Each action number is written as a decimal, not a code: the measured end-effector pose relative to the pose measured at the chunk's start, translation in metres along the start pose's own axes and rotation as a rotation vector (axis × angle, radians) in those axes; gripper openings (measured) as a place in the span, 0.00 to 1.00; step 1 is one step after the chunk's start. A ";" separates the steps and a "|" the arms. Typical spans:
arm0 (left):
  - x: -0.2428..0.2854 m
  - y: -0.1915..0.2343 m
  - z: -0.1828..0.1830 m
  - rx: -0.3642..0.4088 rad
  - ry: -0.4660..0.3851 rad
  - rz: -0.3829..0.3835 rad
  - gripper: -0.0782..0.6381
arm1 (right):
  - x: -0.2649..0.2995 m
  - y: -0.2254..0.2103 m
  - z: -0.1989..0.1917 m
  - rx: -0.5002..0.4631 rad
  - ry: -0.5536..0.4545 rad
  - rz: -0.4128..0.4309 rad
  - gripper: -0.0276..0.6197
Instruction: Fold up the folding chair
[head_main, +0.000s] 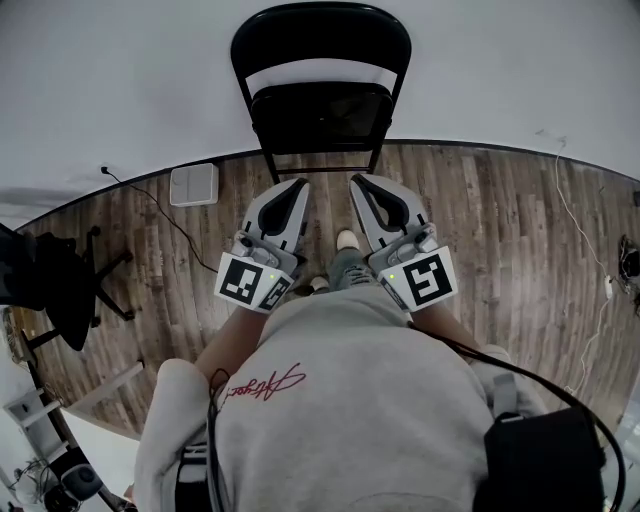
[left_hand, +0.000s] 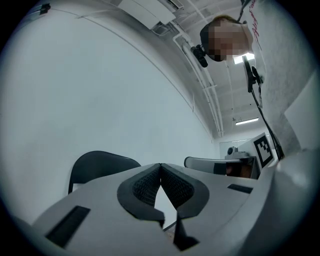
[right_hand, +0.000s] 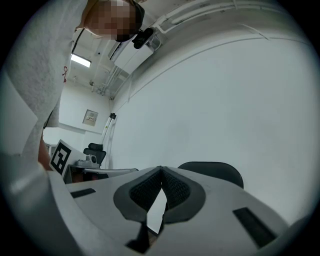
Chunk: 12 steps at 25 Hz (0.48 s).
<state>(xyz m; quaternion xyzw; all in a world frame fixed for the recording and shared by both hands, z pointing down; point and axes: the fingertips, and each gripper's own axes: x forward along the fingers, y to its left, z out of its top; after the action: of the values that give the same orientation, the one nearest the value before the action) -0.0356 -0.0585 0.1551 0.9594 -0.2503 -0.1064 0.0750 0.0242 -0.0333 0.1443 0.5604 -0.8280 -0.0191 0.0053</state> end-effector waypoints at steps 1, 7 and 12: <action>-0.008 -0.003 -0.001 -0.004 0.006 -0.003 0.13 | -0.005 0.007 0.000 -0.006 0.002 -0.007 0.07; -0.027 -0.018 0.000 -0.008 0.039 -0.007 0.13 | -0.024 0.029 0.003 -0.016 0.008 -0.031 0.07; -0.035 -0.024 0.002 -0.008 0.053 0.000 0.13 | -0.029 0.038 0.004 -0.017 0.011 -0.023 0.07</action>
<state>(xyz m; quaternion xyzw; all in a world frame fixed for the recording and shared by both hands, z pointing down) -0.0547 -0.0205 0.1547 0.9615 -0.2479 -0.0821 0.0855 -0.0005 0.0077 0.1417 0.5698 -0.8214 -0.0231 0.0142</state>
